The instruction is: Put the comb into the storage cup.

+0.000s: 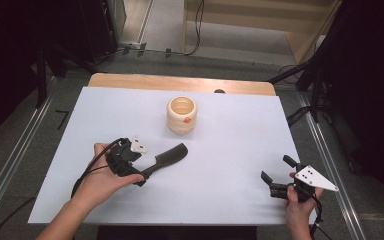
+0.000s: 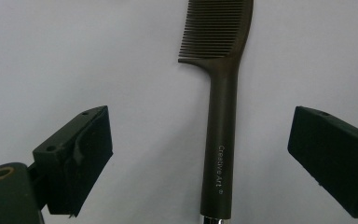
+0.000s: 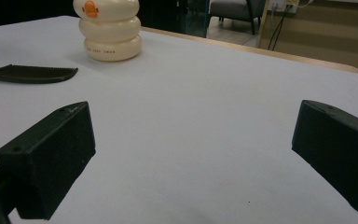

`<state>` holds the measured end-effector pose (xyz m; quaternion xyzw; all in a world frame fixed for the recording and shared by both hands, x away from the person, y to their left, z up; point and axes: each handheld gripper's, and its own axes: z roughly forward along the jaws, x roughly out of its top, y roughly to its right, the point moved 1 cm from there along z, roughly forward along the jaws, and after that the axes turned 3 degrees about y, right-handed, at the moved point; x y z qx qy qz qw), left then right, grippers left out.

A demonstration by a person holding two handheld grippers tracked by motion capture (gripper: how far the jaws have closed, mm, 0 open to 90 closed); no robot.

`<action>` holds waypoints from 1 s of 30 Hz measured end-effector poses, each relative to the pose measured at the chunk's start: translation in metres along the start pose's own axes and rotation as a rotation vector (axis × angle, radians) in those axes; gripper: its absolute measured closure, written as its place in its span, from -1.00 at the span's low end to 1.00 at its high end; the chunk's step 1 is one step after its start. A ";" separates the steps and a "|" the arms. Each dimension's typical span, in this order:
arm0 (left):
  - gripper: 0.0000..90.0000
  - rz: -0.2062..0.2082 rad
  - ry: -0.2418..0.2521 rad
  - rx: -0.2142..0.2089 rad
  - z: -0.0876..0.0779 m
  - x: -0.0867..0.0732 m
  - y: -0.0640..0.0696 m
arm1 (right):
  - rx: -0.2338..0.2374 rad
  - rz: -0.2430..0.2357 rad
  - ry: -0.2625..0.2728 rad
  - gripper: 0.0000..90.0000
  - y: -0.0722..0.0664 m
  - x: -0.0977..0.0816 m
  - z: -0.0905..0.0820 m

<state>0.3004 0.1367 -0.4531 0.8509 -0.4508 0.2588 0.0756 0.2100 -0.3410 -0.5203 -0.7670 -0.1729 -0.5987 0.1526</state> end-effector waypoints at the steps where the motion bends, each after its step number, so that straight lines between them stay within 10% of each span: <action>1: -0.80 0.001 -0.004 -0.003 0.001 0.001 0.000 | -0.003 -0.001 -0.001 -1.00 0.000 0.000 0.000; 22: 0.14 0.093 -0.174 -0.046 0.030 0.004 0.014 | -0.008 -0.023 -0.021 -1.00 -0.002 0.001 0.002; 30: 0.42 0.063 -0.189 -0.087 0.033 0.003 0.011 | -0.011 -0.025 -0.019 -1.00 -0.002 0.001 0.002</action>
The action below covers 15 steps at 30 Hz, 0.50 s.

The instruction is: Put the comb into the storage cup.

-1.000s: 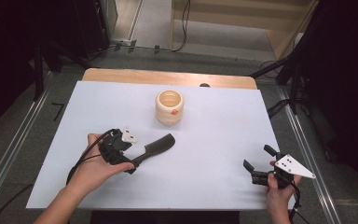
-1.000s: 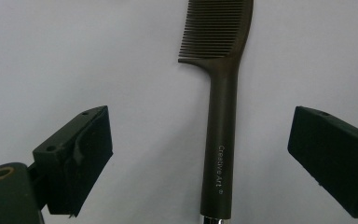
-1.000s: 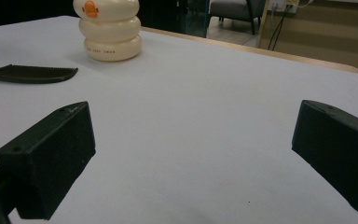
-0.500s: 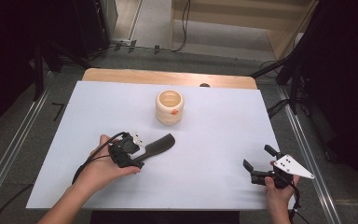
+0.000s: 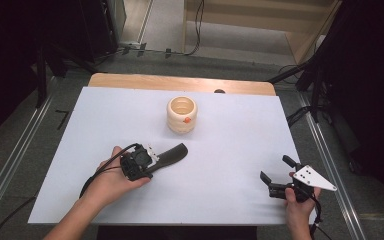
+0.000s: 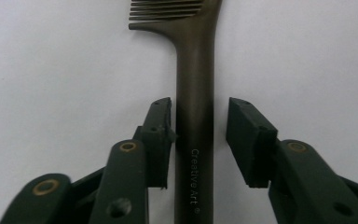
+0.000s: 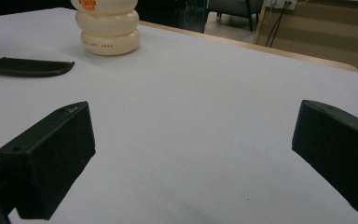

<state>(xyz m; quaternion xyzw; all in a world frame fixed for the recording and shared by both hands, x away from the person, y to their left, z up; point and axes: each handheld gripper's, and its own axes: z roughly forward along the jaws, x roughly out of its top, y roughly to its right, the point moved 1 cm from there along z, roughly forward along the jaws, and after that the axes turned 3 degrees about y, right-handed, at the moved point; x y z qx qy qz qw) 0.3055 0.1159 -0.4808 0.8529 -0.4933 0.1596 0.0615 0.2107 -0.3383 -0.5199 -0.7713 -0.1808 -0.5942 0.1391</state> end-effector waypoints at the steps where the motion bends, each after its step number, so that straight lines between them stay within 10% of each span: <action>1: 0.50 -0.008 -0.001 -0.007 0.000 0.000 -0.001 | -0.011 -0.006 -0.003 -1.00 -0.001 0.000 0.000; 15: 0.61 -0.032 0.028 -0.049 0.000 -0.003 -0.005 | -0.023 -0.011 -0.015 -1.00 -0.001 0.000 0.002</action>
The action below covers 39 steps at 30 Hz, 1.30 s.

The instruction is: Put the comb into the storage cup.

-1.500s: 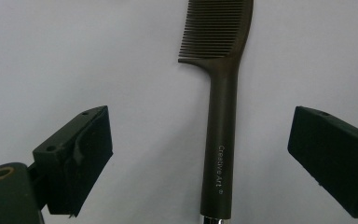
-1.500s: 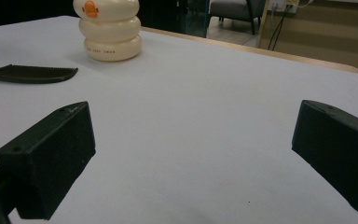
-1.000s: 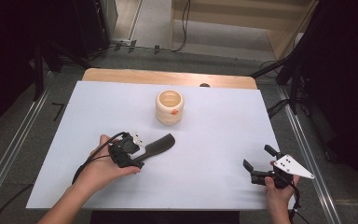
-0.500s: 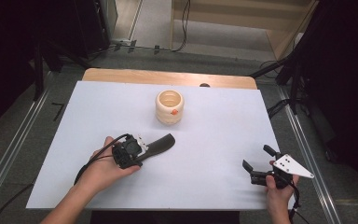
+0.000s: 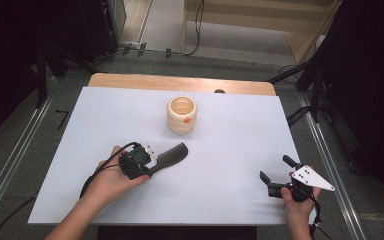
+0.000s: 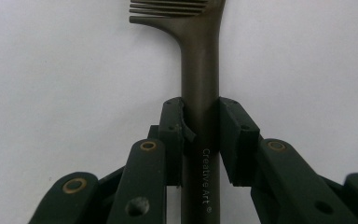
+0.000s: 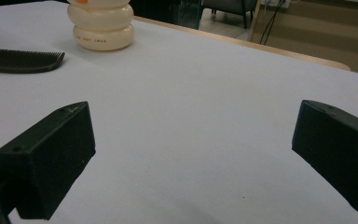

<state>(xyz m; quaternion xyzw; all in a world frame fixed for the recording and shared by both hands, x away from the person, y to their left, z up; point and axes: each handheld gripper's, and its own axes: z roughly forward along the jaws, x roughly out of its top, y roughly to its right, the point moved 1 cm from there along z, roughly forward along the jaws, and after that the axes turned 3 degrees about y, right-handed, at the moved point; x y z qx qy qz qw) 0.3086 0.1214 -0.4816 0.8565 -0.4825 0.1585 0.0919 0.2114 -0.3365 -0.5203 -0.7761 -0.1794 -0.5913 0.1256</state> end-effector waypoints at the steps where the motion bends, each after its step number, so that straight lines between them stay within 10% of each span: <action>1: 0.61 -0.005 0.003 0.000 -0.001 -0.001 -0.001 | 0.000 0.000 0.001 -1.00 0.000 0.000 0.000; 19: 0.61 -0.059 0.148 0.001 -0.011 -0.017 -0.002 | -0.001 -0.003 -0.004 -1.00 0.000 0.000 0.000; 39: 0.61 -0.148 0.433 0.001 -0.033 -0.022 -0.004 | -0.031 -0.023 -0.040 -1.00 -0.008 0.013 0.005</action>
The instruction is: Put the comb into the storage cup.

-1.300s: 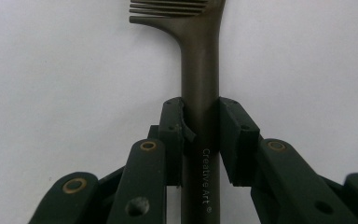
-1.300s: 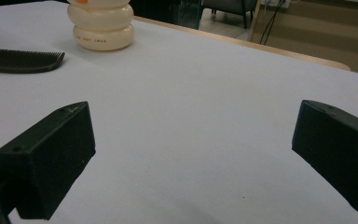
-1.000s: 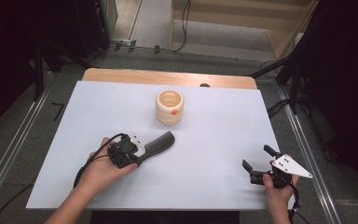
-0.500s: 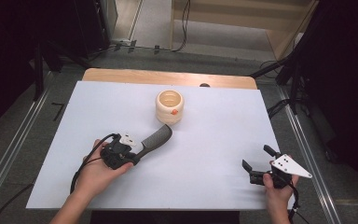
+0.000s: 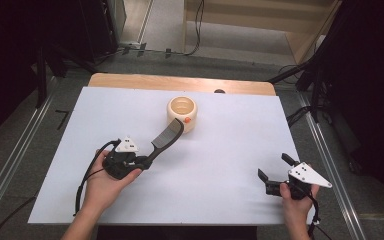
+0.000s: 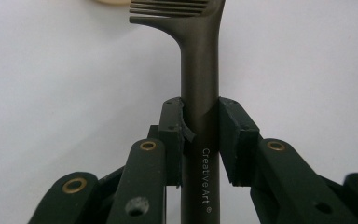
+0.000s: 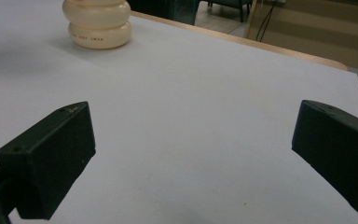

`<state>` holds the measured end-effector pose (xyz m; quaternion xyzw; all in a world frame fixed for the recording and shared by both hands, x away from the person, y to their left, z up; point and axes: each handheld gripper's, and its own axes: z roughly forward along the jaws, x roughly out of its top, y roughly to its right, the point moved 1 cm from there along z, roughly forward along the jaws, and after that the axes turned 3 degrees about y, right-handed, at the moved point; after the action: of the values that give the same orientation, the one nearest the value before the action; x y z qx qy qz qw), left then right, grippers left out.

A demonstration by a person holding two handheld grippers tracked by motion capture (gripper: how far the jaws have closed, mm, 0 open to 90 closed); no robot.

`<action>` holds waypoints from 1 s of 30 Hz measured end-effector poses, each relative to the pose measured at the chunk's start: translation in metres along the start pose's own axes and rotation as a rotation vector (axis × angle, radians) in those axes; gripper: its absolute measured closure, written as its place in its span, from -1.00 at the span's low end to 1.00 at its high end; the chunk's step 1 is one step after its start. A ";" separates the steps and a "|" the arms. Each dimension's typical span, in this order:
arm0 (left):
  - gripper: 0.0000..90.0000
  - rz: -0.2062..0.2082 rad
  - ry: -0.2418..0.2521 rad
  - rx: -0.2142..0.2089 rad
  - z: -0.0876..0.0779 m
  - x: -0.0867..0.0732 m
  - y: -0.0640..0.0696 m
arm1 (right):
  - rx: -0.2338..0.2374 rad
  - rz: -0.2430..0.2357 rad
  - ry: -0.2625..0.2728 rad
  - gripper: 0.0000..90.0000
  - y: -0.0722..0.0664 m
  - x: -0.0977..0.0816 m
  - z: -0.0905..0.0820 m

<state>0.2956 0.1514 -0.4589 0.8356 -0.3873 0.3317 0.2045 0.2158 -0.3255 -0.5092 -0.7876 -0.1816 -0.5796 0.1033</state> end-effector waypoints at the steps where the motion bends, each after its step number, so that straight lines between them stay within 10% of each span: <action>1: 0.61 0.000 0.015 0.005 -0.001 0.000 0.000 | -0.003 -0.008 -0.003 -1.00 -0.001 0.003 0.001; 12: 0.61 -0.016 0.176 0.030 -0.009 0.001 0.003 | 0.041 -0.020 -0.002 -1.00 -0.016 0.043 0.007; 30: 0.61 -0.044 0.288 0.062 -0.012 -0.007 0.004 | 0.148 -0.028 0.026 -1.00 -0.056 0.084 0.041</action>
<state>0.2838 0.1595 -0.4550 0.7936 -0.3252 0.4552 0.2391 0.2508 -0.2449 -0.4442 -0.7676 -0.2336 -0.5763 0.1557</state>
